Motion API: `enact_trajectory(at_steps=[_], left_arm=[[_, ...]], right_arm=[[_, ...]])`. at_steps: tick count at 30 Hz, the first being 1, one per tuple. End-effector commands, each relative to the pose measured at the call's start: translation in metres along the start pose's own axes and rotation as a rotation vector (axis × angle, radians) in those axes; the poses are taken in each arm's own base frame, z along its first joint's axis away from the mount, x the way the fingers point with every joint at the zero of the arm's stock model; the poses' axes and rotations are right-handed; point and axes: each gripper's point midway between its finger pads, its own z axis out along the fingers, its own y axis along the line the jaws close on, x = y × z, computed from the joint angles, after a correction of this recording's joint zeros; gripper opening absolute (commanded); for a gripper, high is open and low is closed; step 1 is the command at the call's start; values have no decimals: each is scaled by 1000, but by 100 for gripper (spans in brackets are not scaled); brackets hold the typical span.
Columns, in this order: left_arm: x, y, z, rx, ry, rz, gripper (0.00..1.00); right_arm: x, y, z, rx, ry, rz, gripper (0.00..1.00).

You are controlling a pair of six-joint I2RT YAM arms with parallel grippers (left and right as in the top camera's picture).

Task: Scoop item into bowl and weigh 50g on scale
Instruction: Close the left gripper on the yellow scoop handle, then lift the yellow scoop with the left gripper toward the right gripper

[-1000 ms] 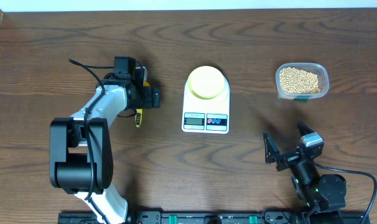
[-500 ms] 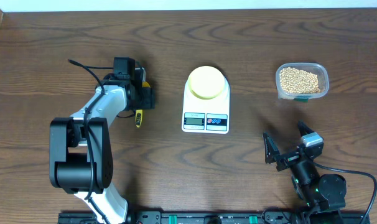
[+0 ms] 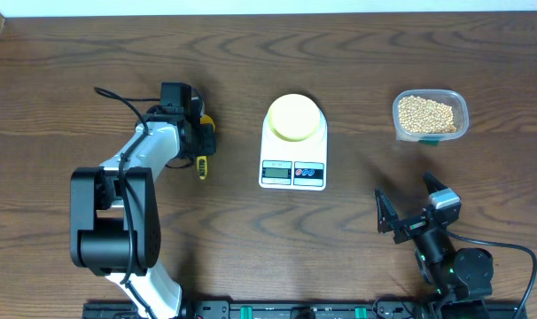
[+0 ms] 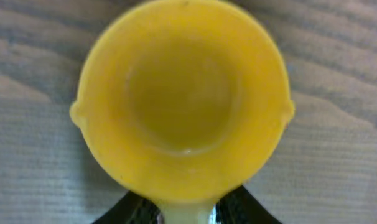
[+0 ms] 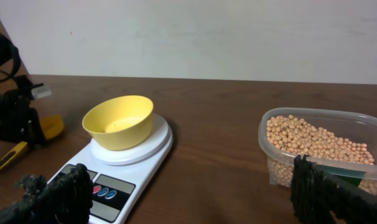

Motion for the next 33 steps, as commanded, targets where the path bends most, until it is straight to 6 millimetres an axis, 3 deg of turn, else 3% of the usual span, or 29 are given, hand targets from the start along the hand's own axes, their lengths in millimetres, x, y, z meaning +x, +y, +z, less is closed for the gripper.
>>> enact_trajectory(at_steps=[1,9,13,23,27,33], left_arm=[[34,16,22,-64,107,-85,30],[21,14,12,-62,60,-155,25],[0,8,-10,-42,-22,-167,25],[-32,-4,-68,12,-197,-245,20],[-33,-7,-75,32,-208,-253,20],[-4,5,-56,-26,-140,-271,19]], right_arm=[[1,-2,0,9,2,-5,99],[1,-2,0,9,2,-5,99],[1,-2,0,8,2,-5,99],[1,-2,0,9,2,-5,99],[1,-2,0,9,2,-5,99],[1,-2,0,9,2,-5,99]])
